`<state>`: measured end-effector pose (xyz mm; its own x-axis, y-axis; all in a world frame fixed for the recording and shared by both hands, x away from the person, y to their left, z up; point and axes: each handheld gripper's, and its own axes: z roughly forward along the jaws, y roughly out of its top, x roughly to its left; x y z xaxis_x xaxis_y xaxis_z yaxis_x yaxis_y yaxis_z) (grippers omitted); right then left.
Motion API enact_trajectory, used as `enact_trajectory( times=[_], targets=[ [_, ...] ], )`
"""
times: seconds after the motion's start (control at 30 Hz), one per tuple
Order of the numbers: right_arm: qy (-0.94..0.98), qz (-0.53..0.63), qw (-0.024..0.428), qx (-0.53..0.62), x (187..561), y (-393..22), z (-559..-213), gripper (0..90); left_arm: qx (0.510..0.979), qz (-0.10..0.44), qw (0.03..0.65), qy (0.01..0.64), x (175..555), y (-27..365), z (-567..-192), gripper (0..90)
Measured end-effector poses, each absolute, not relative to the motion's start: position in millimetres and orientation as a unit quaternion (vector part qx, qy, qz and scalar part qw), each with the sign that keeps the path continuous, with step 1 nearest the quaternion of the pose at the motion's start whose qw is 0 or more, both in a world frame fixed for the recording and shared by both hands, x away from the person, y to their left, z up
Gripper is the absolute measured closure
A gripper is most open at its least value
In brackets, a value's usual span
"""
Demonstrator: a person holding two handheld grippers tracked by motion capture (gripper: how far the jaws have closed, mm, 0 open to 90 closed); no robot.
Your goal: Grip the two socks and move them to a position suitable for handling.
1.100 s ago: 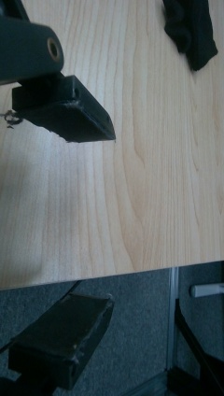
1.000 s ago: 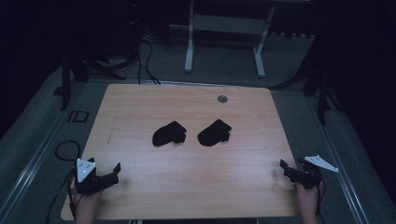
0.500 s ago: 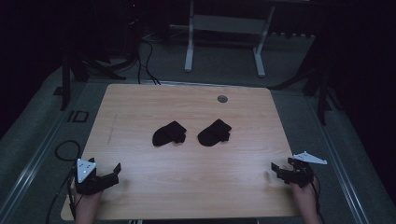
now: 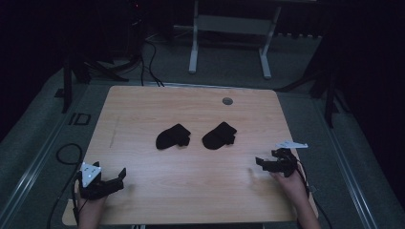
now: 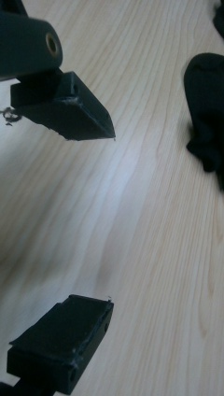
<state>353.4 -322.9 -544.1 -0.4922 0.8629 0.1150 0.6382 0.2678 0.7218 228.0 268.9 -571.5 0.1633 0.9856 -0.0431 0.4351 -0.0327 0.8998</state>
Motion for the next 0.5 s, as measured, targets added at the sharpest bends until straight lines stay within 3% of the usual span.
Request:
enact_trajectory(
  times=[0.5],
  targets=[
    [0.811,0.369,0.145,0.430,391,-260,-536,14.2,0.643,0.329,0.418,0.551,227,267,-571,0.5]
  ],
)
